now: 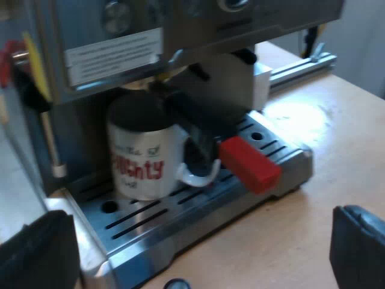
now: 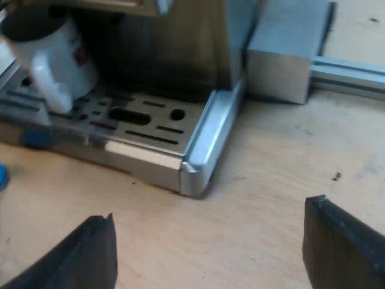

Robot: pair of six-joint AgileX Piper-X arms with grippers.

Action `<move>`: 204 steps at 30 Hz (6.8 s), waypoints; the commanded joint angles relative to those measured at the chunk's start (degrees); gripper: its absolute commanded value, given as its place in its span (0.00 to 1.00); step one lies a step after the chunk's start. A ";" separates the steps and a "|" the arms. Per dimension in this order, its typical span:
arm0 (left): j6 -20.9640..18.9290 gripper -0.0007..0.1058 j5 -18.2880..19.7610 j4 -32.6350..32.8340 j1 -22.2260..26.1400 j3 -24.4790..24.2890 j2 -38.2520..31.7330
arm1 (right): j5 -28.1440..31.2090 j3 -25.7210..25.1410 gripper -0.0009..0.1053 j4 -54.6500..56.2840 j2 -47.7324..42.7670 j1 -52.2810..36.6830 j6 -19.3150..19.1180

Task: Remove mug from coffee machine

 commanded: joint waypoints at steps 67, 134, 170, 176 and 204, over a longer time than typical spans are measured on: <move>1.57 0.81 3.87 -16.82 -2.67 13.65 3.85 | 44.09 14.54 0.63 -100.62 69.52 49.01 16.74; 1.57 0.81 5.32 -18.40 -6.15 13.65 3.85 | 53.16 1.33 0.01 -65.40 67.65 54.33 20.41; -0.42 0.81 13.57 -20.22 -14.03 13.65 3.85 | 57.36 1.33 0.01 -11.61 31.35 56.94 38.17; -0.20 0.81 13.57 -21.29 -18.65 13.65 3.85 | 61.10 1.33 0.01 -4.46 24.60 56.94 42.96; -3.18 0.81 12.83 -21.99 -18.68 13.65 3.85 | 75.46 17.15 0.01 -16.53 15.35 56.94 47.44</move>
